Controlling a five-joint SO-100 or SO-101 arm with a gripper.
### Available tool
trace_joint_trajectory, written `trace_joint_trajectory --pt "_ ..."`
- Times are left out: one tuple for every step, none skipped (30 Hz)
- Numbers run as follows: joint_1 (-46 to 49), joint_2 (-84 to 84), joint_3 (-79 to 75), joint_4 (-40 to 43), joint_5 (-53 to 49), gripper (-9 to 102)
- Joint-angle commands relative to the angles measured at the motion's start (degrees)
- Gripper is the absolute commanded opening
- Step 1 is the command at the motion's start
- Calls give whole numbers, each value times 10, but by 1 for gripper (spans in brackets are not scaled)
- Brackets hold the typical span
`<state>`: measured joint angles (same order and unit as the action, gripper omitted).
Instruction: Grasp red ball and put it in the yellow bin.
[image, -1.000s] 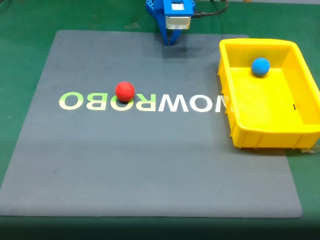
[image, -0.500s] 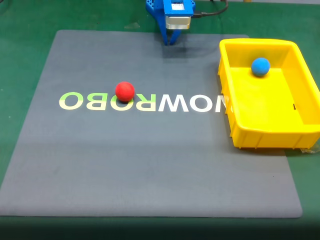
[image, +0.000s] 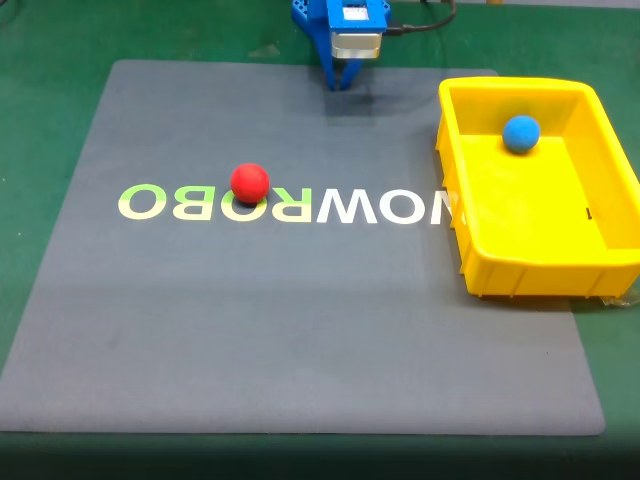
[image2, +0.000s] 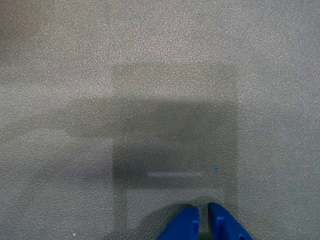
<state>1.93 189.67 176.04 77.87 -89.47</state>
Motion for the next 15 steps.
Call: trace_joint_trajectory --pt "1 0 17 -1 6 0" --pt "1 1 17 -1 6 0" --pt "1 2 17 0 6 0" --pt "1 3 17 0 7 0" --pt "2 4 17 1 7 0" --pt "2 4 17 1 8 0" --pt "2 4 17 1 8 0" --pt "3 6 17 2 8 0" --pt "3 7 17 2 8 1" --pt "4 8 17 3 8 1" --pt "4 10 17 4 9 2" --pt "4 10 17 4 10 4" --pt "4 10 17 4 9 9" --pt "4 9 17 4 6 16" --pt "5 9 17 2 3 22"
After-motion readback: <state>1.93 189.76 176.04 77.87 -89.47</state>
